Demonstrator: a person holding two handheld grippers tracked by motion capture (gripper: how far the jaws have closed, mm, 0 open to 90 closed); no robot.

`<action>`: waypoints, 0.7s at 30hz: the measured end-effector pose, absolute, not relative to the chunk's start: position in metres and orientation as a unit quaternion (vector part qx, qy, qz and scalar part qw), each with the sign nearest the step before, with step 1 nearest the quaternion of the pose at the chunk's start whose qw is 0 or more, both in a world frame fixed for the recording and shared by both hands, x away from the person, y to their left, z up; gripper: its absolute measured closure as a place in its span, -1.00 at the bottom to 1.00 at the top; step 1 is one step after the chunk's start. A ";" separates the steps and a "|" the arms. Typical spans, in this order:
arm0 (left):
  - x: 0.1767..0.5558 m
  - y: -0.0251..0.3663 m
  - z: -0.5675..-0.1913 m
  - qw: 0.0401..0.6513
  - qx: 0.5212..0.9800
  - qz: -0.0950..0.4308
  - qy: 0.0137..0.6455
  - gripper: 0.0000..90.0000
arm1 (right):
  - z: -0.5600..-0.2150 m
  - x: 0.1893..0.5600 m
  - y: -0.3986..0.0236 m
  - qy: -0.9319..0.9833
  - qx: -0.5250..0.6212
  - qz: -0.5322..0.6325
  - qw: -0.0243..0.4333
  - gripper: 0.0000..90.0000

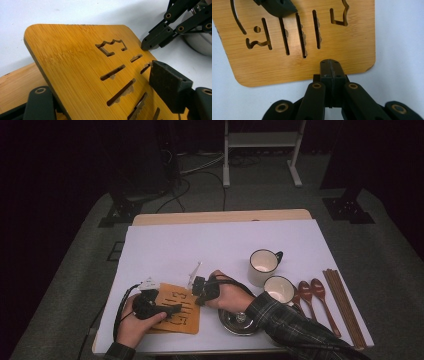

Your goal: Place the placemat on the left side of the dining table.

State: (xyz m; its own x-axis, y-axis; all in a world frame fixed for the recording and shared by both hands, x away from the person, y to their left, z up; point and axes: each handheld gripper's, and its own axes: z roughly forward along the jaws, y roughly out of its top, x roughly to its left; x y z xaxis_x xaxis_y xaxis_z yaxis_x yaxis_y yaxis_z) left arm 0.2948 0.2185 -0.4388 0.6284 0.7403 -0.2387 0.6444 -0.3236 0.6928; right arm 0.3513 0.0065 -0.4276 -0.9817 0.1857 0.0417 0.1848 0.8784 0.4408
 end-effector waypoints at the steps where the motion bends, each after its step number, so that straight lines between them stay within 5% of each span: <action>1: 0.295 0.219 -0.439 0.395 0.811 0.060 0.427 -0.44 | -0.428 0.351 0.007 0.969 0.096 0.228 0.001 0.99; 21: 0.296 0.223 -0.440 0.404 0.796 0.043 0.448 -0.31 | -0.413 0.356 0.000 0.959 0.100 0.264 0.025 0.79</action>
